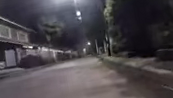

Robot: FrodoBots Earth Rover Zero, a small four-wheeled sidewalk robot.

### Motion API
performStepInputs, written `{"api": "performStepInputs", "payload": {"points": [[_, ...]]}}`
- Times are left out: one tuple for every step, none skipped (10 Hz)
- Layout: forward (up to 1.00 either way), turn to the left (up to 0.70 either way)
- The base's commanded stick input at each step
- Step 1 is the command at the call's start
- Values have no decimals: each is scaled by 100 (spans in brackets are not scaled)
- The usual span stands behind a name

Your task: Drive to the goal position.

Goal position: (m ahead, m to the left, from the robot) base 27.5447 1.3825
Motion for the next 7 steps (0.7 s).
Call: {"api": "performStepInputs", "payload": {"points": [[70,0],[70,-19],[70,-31],[70,-35],[70,-35],[70,-13],[70,0]]}}
